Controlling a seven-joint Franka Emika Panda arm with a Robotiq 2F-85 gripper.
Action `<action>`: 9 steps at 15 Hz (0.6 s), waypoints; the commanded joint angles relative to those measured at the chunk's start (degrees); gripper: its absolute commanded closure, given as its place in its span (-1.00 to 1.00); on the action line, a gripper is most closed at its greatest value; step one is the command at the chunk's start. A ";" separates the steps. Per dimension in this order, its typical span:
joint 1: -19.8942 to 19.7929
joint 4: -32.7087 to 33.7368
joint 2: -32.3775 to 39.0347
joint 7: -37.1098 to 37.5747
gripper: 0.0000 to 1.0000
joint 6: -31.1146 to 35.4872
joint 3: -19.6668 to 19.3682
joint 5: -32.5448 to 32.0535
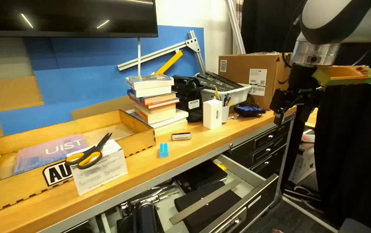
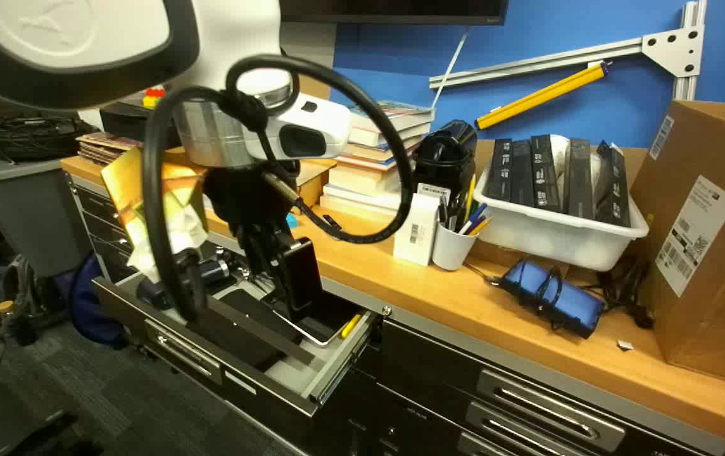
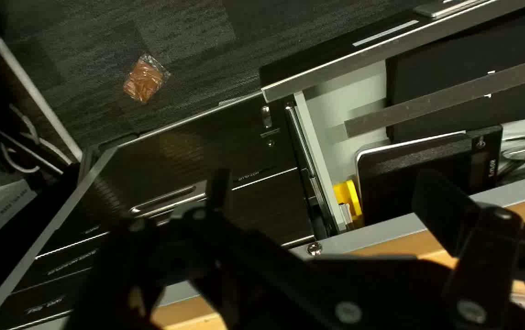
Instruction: Put the blue block in the drawer and close it
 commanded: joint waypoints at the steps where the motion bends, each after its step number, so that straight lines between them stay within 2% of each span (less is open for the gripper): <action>1: -0.42 0.14 0.02 -0.21 -1.00 -0.10 0.42 0.28; 6: -0.42 0.21 -0.06 -0.21 -1.00 -0.11 0.42 0.28; 9: -1.41 1.71 2.97 9.50 -1.00 5.16 5.97 -2.97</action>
